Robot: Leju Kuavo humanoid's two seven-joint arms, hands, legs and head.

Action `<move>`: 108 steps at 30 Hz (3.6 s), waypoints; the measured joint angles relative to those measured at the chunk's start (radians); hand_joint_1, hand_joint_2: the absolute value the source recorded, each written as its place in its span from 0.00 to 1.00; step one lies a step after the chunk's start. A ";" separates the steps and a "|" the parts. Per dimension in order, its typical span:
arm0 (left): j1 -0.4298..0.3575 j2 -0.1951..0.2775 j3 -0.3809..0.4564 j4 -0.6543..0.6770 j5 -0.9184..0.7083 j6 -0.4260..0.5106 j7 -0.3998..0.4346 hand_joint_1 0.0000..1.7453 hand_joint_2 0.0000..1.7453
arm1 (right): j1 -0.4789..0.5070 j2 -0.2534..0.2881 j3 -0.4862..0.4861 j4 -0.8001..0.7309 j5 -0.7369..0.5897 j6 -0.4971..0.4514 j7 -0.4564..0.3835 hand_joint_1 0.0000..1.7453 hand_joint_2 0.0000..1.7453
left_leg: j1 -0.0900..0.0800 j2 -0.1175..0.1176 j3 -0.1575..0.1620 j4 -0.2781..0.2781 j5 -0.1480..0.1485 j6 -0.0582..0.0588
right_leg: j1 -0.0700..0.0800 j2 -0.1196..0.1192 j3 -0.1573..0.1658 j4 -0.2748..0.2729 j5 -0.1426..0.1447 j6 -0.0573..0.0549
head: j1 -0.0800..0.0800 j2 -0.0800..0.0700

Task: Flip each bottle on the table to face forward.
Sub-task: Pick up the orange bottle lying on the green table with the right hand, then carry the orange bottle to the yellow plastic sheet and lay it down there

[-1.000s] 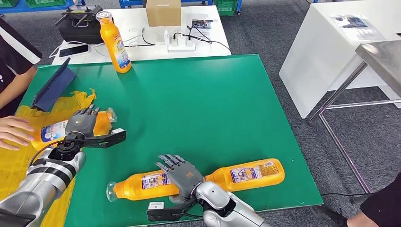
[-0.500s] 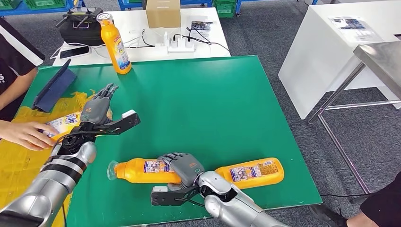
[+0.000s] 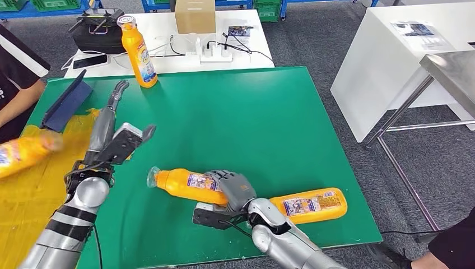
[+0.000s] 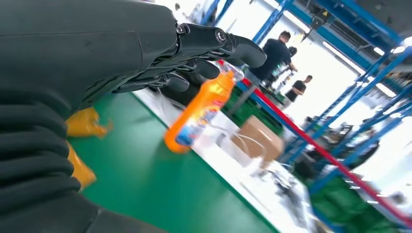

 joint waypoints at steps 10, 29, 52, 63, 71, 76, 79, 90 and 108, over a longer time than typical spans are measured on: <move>0.182 -0.013 0.097 -0.264 0.487 -0.245 0.015 0.00 1.00 | 0.225 0.065 -0.288 -0.331 -0.072 -0.391 -0.119 1.00 1.00 | 0.000 0.000 -0.011 0.000 0.001 0.001 | 0.000 0.000 -0.001 0.001 0.004 0.005 | 0.000 0.000; 0.167 -0.018 0.004 -0.262 0.733 -0.451 0.044 0.00 1.00 | 0.234 0.121 -0.344 -0.567 -0.059 -0.511 -0.378 1.00 1.00 | 0.000 0.001 -0.014 0.000 0.001 0.001 | 0.000 0.000 -0.005 0.001 0.004 0.005 | 0.000 0.000; 0.142 -0.024 -0.139 -0.269 0.796 -0.520 0.012 0.00 1.00 | 0.083 0.136 -0.143 -0.360 0.062 -0.471 -0.345 1.00 1.00 | 0.000 0.001 -0.014 0.000 0.001 0.001 | 0.000 0.000 -0.005 0.001 0.003 0.005 | 0.000 0.000; 0.135 -0.038 -0.155 -0.252 0.813 -0.476 0.028 0.82 1.00 | 0.053 0.168 -0.033 -0.291 0.093 -0.493 -0.333 1.00 1.00 | 0.000 0.001 -0.014 0.000 0.001 0.001 | 0.000 0.000 -0.006 0.001 0.003 0.005 | 0.000 0.000; 0.137 -0.056 -0.149 -0.234 0.845 -0.401 0.036 1.00 1.00 | 0.030 0.172 0.018 -0.268 0.032 -0.489 -0.305 1.00 1.00 | 0.000 0.001 -0.015 0.000 0.000 0.000 | 0.000 0.000 -0.015 0.001 0.003 0.005 | 0.000 0.000; 0.145 -0.060 -0.149 -0.234 0.844 -0.377 0.031 1.00 1.00 | 0.032 0.168 0.027 -0.264 -0.007 -0.484 -0.311 1.00 1.00 | 0.000 0.001 -0.017 0.000 0.001 0.000 | 0.000 0.000 -0.008 0.001 0.003 0.005 | 0.000 0.000; 0.151 -0.061 -0.150 -0.234 0.839 -0.371 0.027 1.00 1.00 | 0.035 0.167 0.031 -0.264 -0.010 -0.484 -0.312 1.00 1.00 | 0.000 0.001 -0.017 0.000 0.001 0.000 | 0.000 0.000 -0.008 0.001 0.003 0.005 | 0.000 0.000; 0.164 -0.065 -0.148 -0.239 0.761 -0.312 0.002 1.00 1.00 | 0.065 0.164 0.037 -0.275 -0.032 -0.506 -0.324 0.00 1.00 | 0.000 0.001 -0.017 0.000 0.001 0.000 | 0.000 0.000 -0.007 0.001 0.003 0.005 | 0.000 0.000; 0.077 0.078 0.112 -0.101 -0.573 0.107 0.264 1.00 1.00 | 0.372 0.006 -0.179 -0.809 0.007 -0.286 -0.238 0.00 1.00 | 0.000 0.001 -0.017 0.000 0.000 0.000 | 0.000 0.000 -0.017 0.001 0.002 0.003 | 0.000 0.000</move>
